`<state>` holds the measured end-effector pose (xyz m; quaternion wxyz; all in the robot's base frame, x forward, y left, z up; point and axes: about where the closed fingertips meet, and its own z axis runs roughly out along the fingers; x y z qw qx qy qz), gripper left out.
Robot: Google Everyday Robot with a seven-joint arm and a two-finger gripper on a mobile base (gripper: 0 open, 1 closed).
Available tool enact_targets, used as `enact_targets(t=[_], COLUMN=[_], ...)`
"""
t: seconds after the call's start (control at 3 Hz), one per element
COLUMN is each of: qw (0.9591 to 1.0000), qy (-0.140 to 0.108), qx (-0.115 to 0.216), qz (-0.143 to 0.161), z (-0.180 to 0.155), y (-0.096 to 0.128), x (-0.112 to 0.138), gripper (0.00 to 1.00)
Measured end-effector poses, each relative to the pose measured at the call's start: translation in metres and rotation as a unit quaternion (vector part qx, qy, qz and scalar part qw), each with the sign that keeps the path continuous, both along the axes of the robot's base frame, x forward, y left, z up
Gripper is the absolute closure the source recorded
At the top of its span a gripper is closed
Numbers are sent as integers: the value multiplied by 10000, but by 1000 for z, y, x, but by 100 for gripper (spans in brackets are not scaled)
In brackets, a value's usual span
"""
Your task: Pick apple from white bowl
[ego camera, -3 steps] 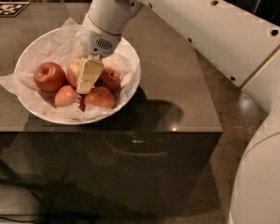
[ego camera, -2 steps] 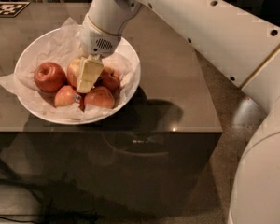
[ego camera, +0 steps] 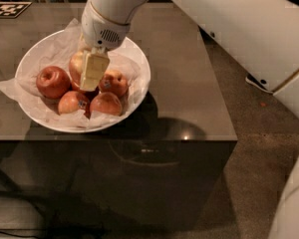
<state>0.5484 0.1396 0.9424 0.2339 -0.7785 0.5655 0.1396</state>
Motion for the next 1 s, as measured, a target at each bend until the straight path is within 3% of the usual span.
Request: enact_targets(t=[0.33, 0.67, 1.0], qw=[9984, 9959, 9958], qy=[-546, -867, -876], qx=[-135, -188, -181], qz=[69, 183, 202], z=[52, 90, 92], y=[6, 13, 14], x=[-15, -24, -25], gripper=[100, 100, 100])
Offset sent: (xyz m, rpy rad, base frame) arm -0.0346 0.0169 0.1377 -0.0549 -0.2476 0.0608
